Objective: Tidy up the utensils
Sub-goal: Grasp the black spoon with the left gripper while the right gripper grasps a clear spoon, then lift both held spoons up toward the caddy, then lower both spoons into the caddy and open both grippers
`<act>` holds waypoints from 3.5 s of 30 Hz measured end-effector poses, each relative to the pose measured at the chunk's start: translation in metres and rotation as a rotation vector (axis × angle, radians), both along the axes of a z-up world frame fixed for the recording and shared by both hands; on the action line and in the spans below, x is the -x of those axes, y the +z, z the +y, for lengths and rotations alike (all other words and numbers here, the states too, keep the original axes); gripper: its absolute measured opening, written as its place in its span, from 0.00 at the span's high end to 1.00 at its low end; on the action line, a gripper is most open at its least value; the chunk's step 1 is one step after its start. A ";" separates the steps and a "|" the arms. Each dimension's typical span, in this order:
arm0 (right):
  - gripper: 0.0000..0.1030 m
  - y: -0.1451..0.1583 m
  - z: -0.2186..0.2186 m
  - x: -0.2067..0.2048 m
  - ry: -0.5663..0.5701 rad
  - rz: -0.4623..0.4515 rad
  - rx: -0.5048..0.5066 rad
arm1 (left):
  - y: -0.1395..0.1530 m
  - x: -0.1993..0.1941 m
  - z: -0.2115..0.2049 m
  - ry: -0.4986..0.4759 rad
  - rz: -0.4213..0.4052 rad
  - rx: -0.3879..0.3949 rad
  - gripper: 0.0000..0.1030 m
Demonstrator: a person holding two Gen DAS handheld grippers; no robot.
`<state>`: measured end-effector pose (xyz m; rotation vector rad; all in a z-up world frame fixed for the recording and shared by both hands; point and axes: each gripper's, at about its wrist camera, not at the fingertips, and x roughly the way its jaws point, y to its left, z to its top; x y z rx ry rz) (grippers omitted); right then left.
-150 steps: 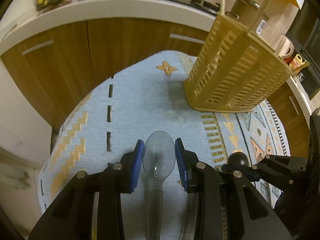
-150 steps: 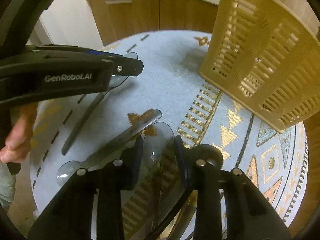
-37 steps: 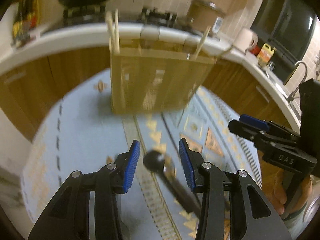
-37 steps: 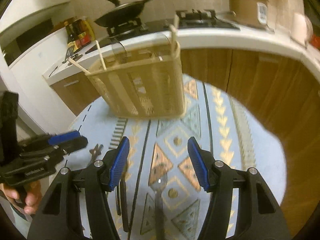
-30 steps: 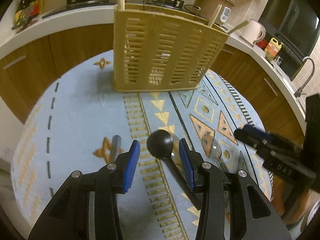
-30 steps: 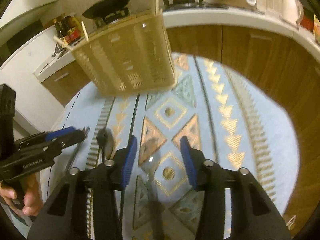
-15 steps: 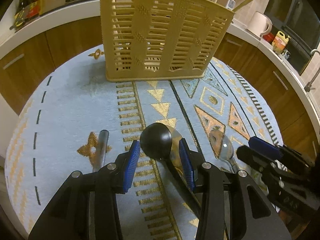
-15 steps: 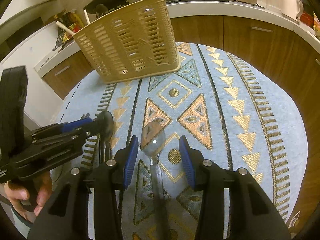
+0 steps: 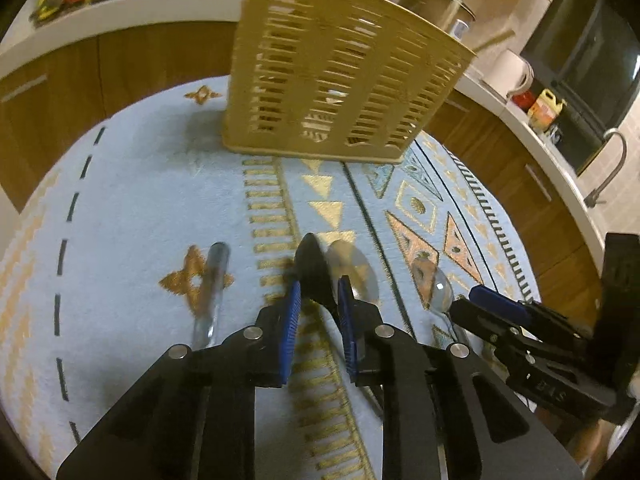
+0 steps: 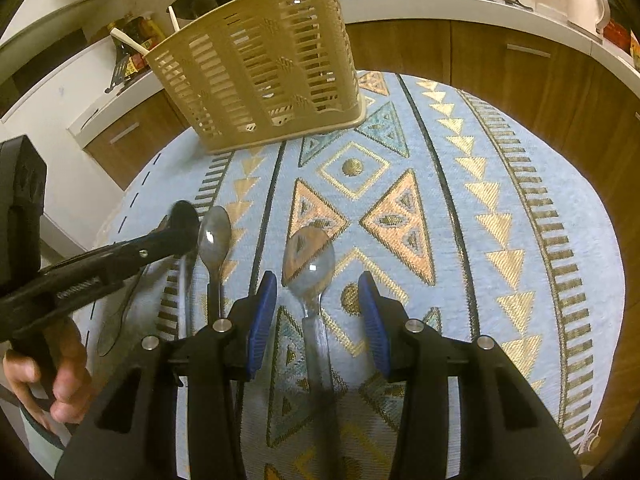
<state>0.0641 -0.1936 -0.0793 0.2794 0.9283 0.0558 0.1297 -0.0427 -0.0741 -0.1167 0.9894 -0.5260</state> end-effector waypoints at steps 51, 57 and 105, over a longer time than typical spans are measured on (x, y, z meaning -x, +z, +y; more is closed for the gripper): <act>0.64 -0.002 0.023 -0.018 0.153 0.099 0.102 | 0.000 0.006 -0.034 -0.246 -0.113 -0.379 0.67; 0.64 -0.002 0.039 -0.036 0.171 0.133 0.200 | 0.000 0.000 -0.024 -0.233 -0.106 -0.346 0.67; 0.72 0.175 -0.024 -0.011 0.129 -0.659 -0.085 | 0.193 0.011 -0.043 -0.010 -0.697 -0.229 0.67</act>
